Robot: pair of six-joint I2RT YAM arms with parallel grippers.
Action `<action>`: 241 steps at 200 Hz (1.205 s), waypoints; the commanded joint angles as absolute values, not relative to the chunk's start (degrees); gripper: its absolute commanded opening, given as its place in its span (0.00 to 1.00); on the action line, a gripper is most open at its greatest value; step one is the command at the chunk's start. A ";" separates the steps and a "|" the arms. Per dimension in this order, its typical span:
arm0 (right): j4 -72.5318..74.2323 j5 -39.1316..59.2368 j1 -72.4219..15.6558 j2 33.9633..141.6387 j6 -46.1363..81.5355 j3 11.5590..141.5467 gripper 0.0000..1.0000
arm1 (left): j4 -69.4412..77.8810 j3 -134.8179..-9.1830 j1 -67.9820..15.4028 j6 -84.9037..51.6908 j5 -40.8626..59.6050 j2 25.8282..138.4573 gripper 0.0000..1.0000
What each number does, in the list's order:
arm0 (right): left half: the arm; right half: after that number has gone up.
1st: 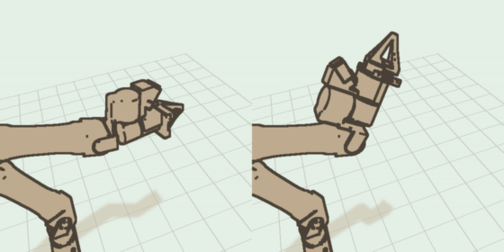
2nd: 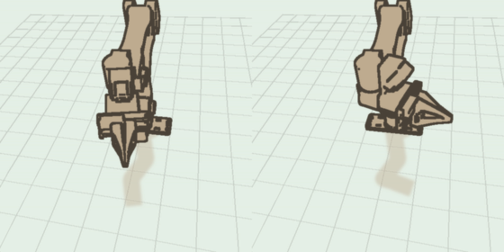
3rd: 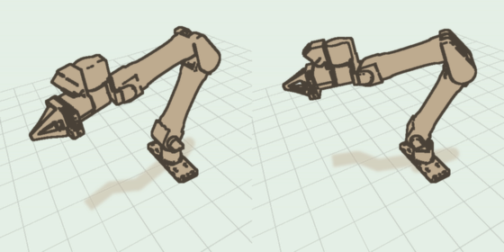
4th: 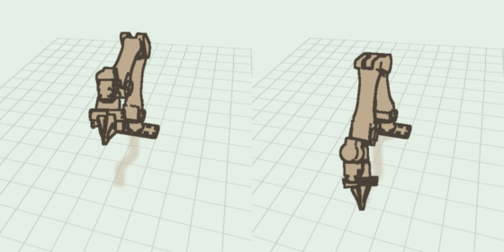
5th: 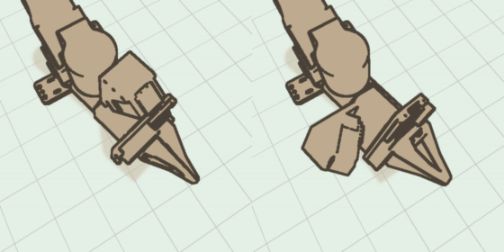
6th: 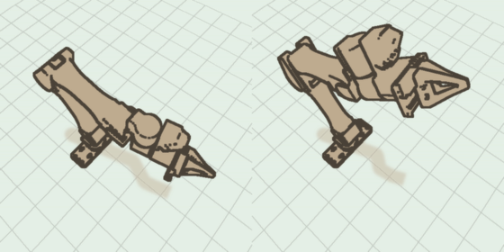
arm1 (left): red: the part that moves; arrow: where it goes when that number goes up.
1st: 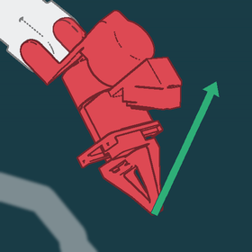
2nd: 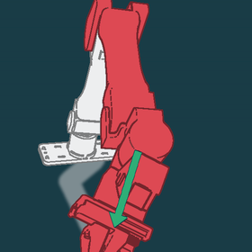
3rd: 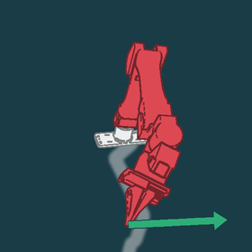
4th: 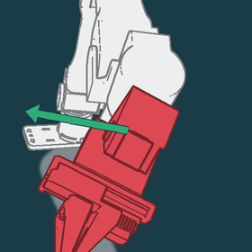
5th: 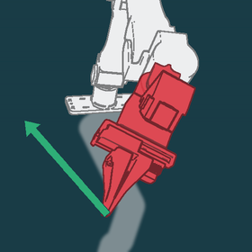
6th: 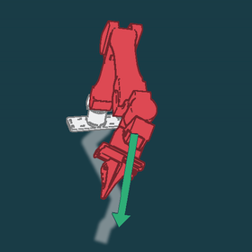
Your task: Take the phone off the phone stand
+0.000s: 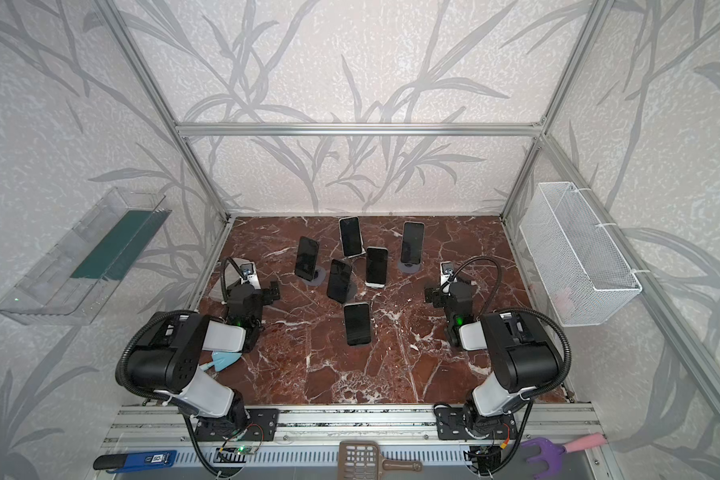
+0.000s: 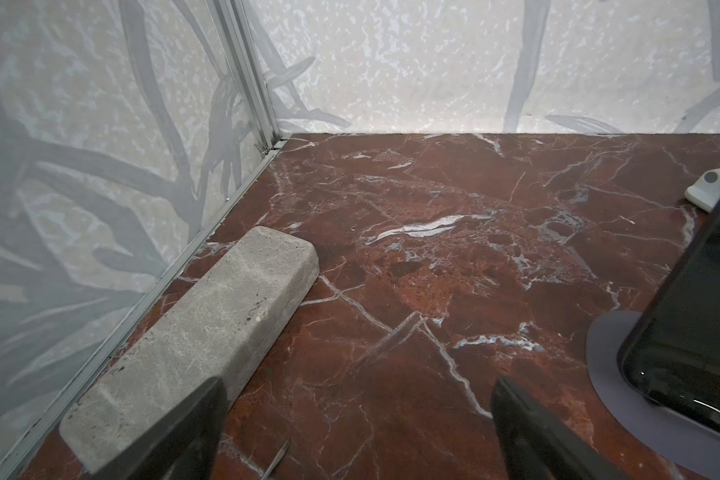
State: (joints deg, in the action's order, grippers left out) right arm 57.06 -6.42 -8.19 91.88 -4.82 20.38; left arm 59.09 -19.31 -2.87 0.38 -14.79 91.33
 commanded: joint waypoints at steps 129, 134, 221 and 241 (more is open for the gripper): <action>57.66 -6.54 -8.10 91.22 -5.44 20.96 0.99 | 59.28 -19.60 -2.64 0.26 -14.42 90.53 0.99; 57.78 -6.60 -8.20 91.21 -5.50 20.92 0.99 | 59.40 -19.59 -2.59 0.27 -14.41 90.51 0.99; 58.06 -7.12 -8.35 91.21 -5.59 20.83 0.99 | 59.34 -19.53 -2.64 0.29 -14.42 90.53 0.99; 58.01 -7.12 -8.35 91.21 -5.58 20.83 0.99 | 59.39 -19.56 -2.61 0.30 -14.41 90.50 0.99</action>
State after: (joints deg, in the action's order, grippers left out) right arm 57.06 -6.50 -8.19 91.88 -5.37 20.43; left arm 59.07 -19.31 -2.87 0.38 -14.79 91.33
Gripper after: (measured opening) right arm 0.991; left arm 0.990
